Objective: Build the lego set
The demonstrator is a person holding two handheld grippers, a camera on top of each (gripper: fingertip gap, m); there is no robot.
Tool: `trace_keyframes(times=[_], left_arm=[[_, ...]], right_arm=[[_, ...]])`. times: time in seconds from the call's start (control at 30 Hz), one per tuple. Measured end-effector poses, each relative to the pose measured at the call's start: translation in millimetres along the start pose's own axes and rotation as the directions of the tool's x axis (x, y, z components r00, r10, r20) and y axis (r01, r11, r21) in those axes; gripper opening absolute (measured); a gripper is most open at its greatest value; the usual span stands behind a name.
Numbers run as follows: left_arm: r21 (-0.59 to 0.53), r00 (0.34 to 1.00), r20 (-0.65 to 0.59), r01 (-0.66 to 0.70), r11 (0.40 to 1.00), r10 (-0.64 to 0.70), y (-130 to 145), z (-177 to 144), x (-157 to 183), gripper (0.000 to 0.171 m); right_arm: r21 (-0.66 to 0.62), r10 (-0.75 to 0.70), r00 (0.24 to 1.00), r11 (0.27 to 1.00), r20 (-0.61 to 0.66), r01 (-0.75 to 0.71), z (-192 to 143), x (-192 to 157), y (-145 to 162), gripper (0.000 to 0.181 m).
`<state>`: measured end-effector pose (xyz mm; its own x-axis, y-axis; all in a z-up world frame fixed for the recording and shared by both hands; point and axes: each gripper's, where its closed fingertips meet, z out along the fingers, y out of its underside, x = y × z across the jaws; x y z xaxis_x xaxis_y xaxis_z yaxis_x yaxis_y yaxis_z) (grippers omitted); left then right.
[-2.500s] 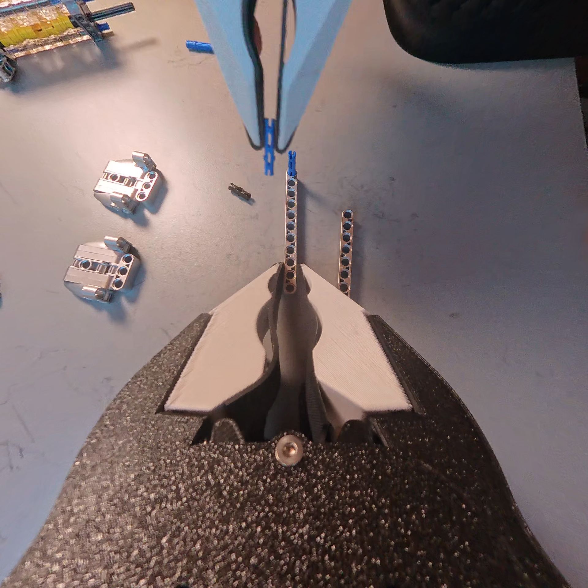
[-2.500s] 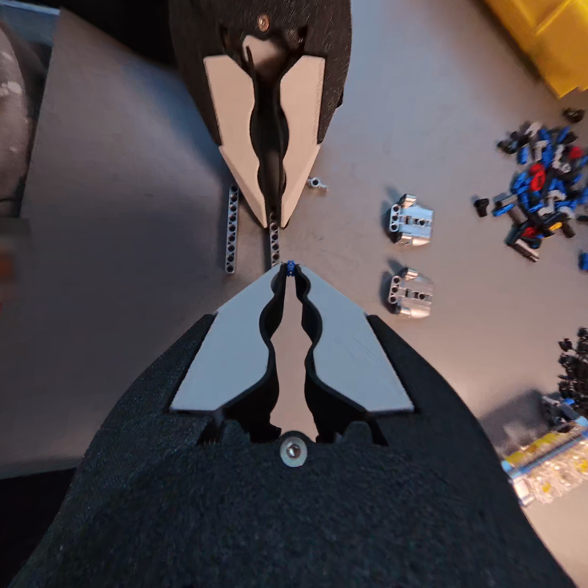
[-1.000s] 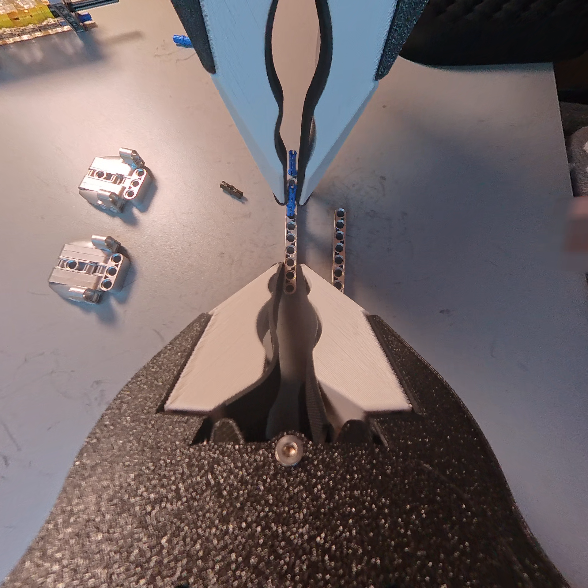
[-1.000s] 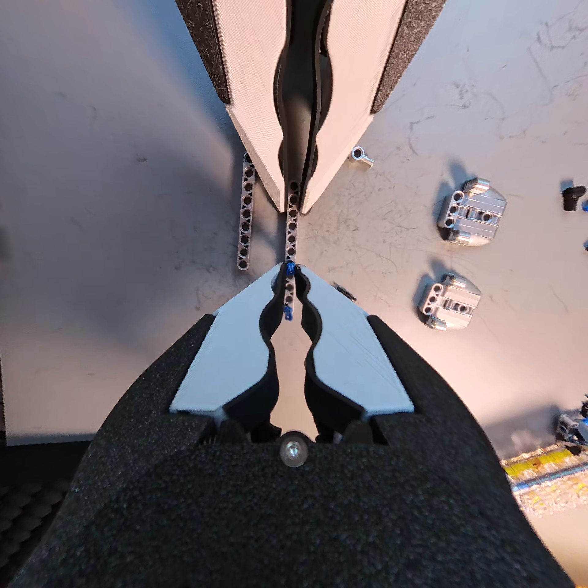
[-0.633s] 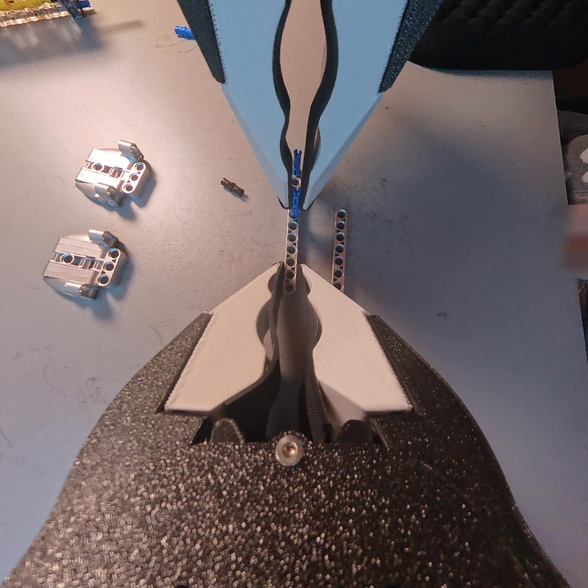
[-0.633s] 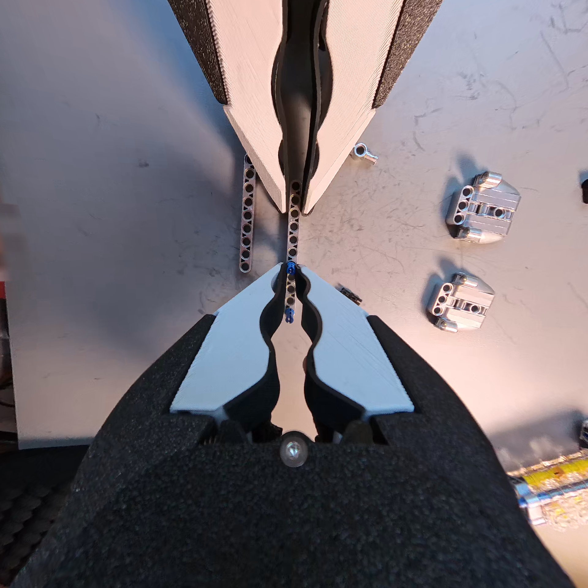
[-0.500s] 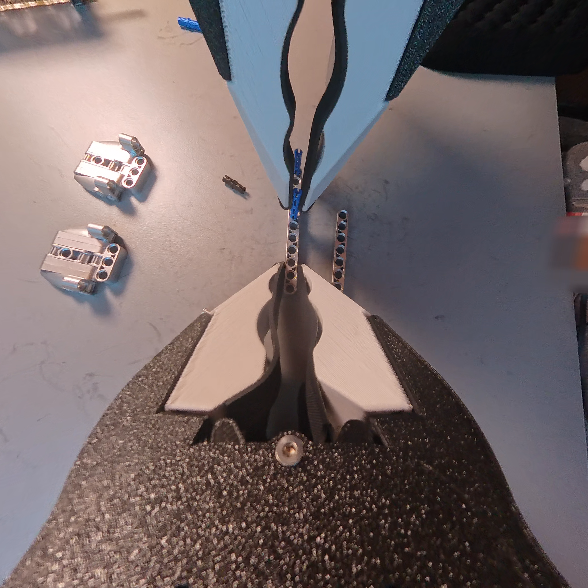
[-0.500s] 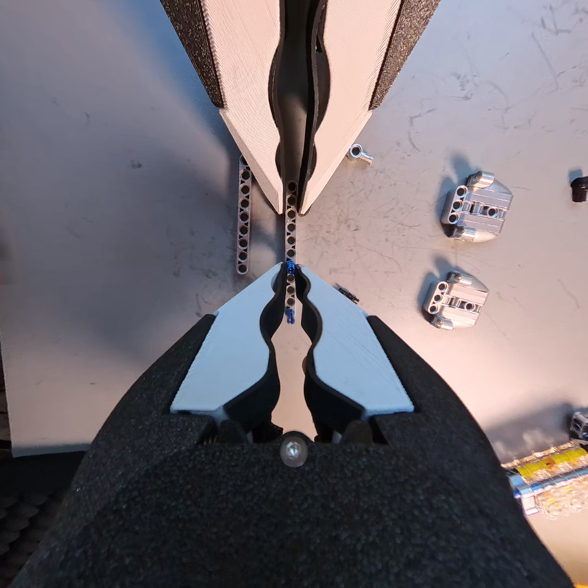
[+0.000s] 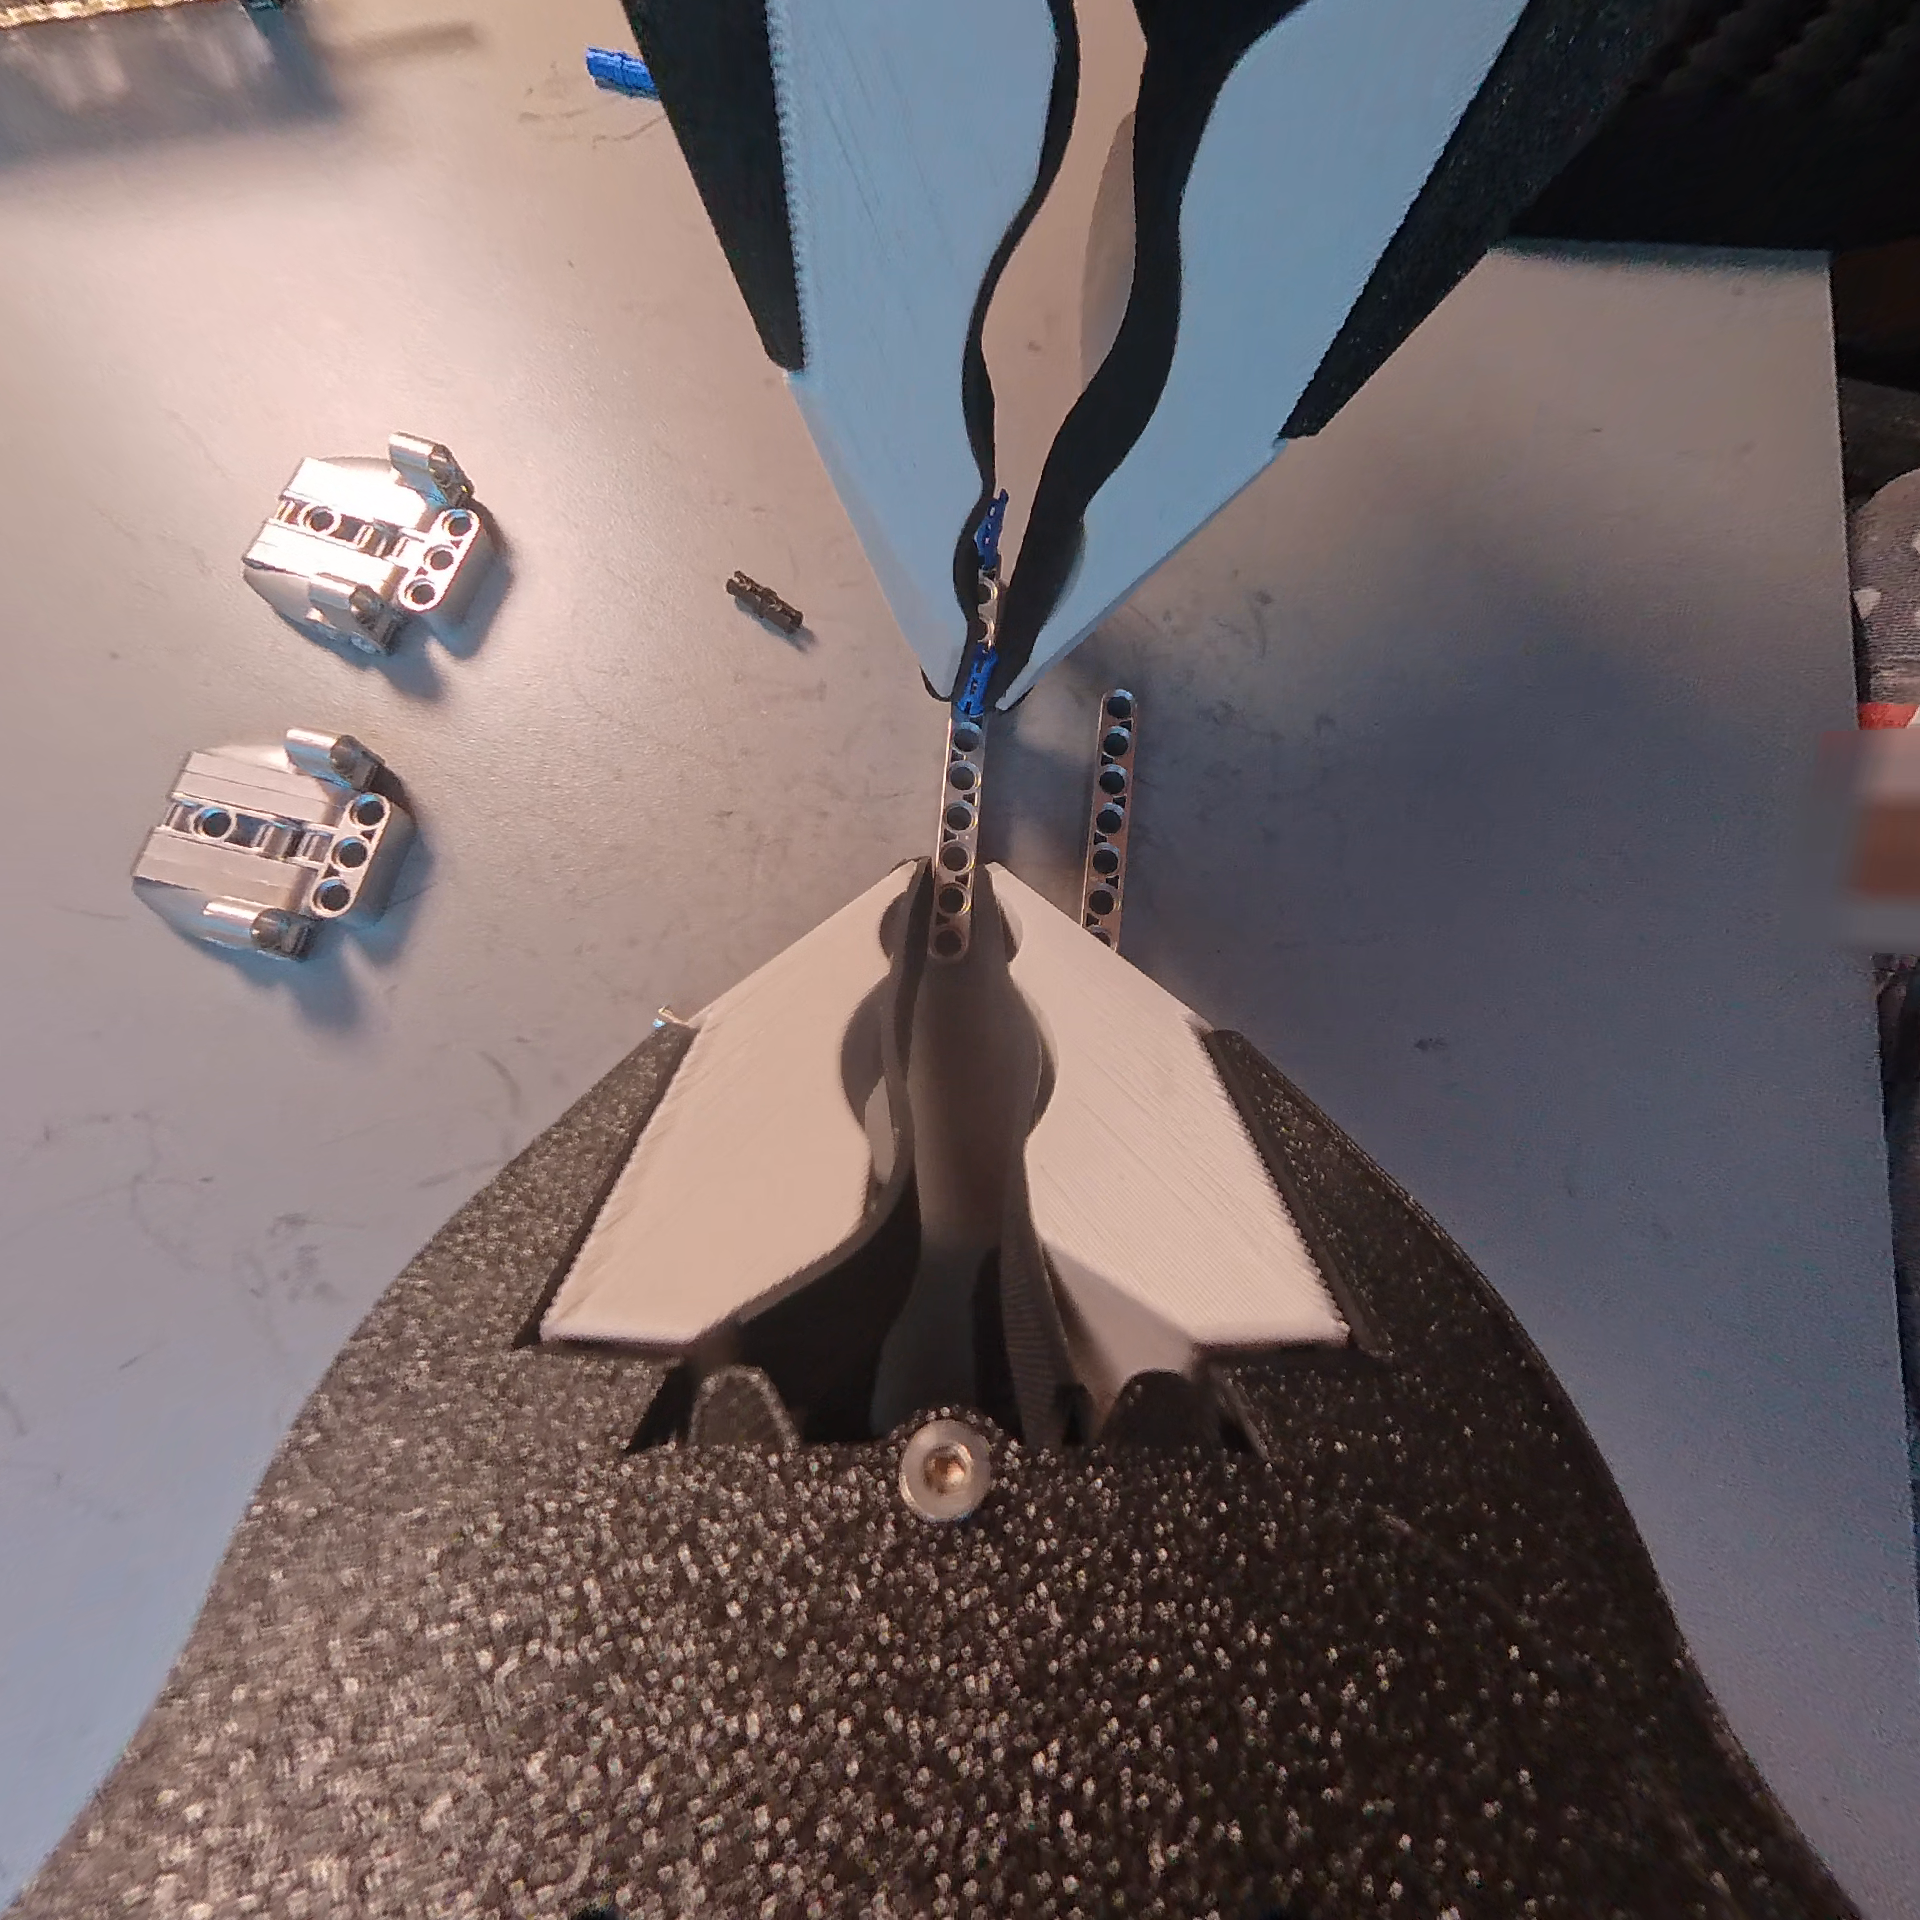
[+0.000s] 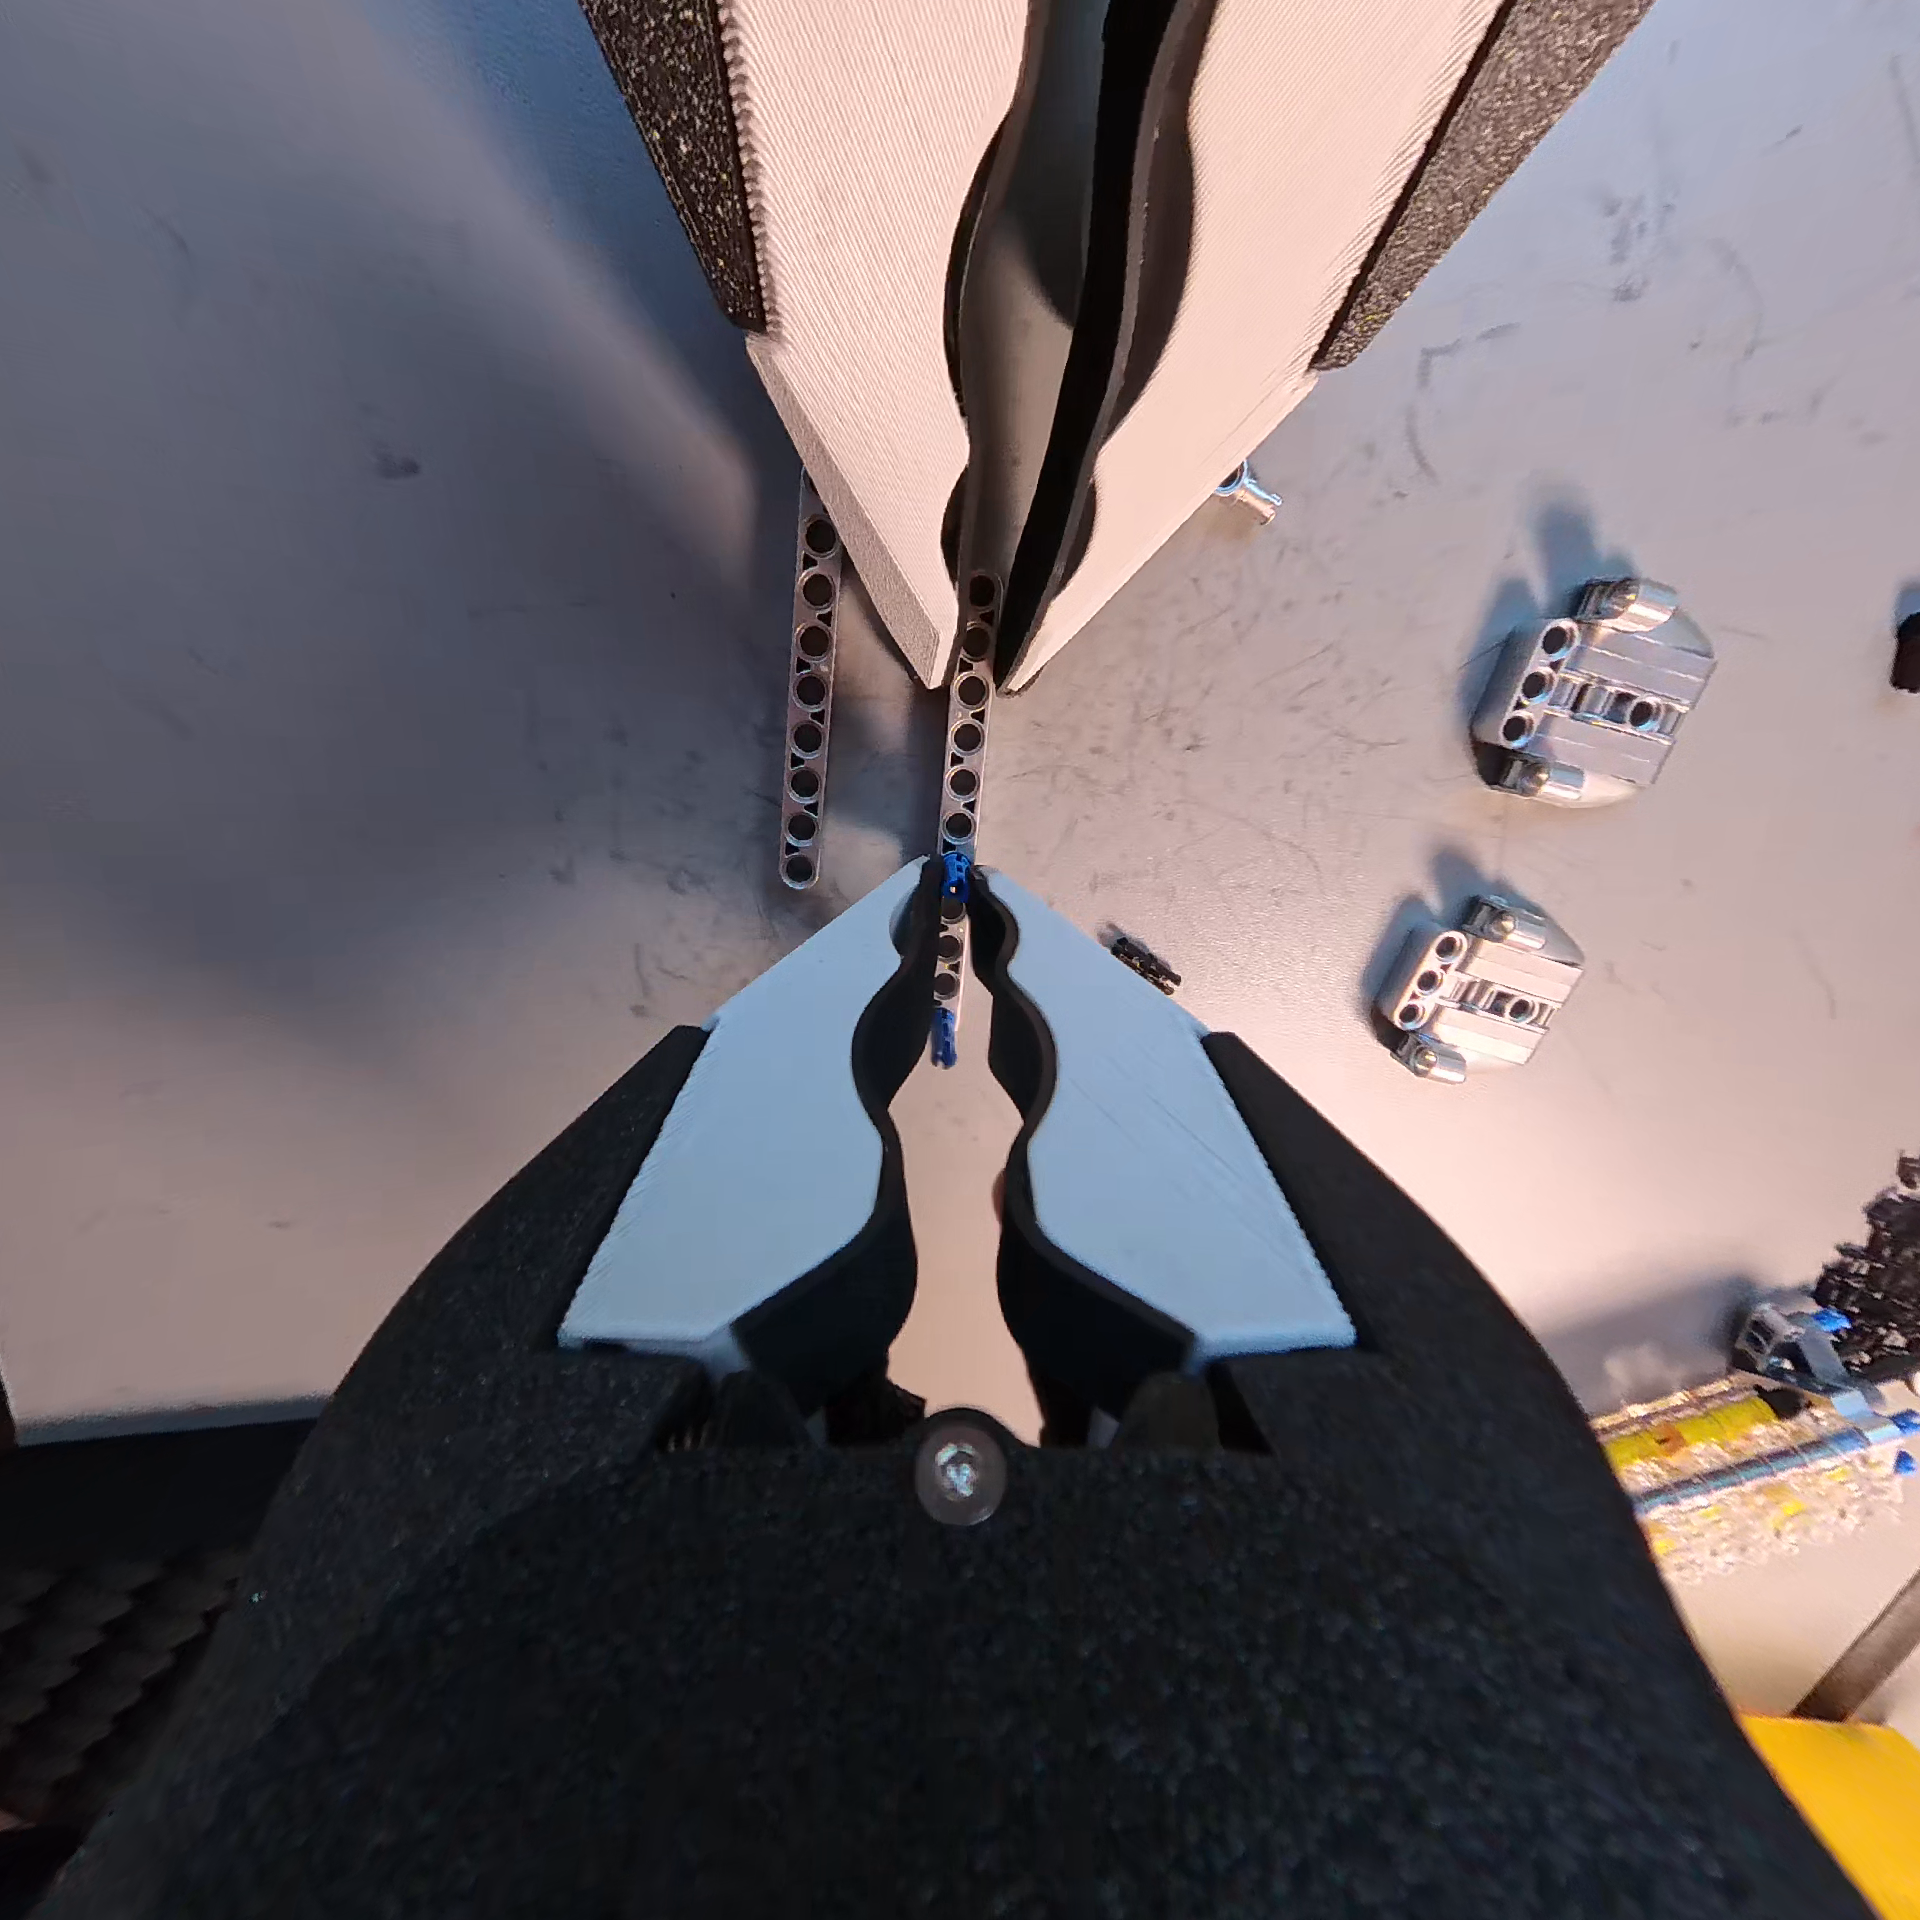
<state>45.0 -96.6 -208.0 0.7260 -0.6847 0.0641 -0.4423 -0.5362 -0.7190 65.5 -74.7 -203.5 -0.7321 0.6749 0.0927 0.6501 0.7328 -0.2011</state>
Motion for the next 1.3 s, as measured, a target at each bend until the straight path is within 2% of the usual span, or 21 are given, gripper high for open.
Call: trace_keyframes(times=[0.17,0.33,0.73,0.97,1.1,1.2,1.3], left_arm=[[0.0,1.0,0.004,-0.007,1.0,0.007,0,0,0,0.005],[-0.003,1.0,0.004,-0.011,1.0,0.011,0,0,0,0.005],[-0.005,1.0,0.006,-0.014,1.0,0.014,1,0,0,0.005],[-0.003,1.0,0.005,-0.011,1.0,0.011,0,0,0,0.005],[0.0,1.0,0.001,-0.013,1.0,0.013,1,0,1,0.006],[0.004,1.0,0.0,-0.028,1.0,0.028,1,-1,1,0.006],[0.006,0.999,-0.013,-0.041,0.999,0.041,3,-3,1,0.01]], right_arm=[[0.112,0.071,0.997,0.991,-0.003,-0.07,-10,0,-2,0.012],[0.185,0.121,0.992,0.976,-0.025,-0.115,-24,4,-10,0.0],[0.086,0.134,0.991,0.987,0.002,-0.134,-14,3,-6,0.0],[0.101,0.149,0.989,0.984,-0.017,-0.147,-14,2,-6,0.0],[0.229,0.229,0.973,0.948,-0.003,-0.222,-17,2,-8,0.002],[0.385,0.337,0.941,0.863,0.042,-0.327,-32,10,-11,0.024],[0.464,0.398,0.918,0.813,-0.001,-0.352,-38,26,-2,0.028]])
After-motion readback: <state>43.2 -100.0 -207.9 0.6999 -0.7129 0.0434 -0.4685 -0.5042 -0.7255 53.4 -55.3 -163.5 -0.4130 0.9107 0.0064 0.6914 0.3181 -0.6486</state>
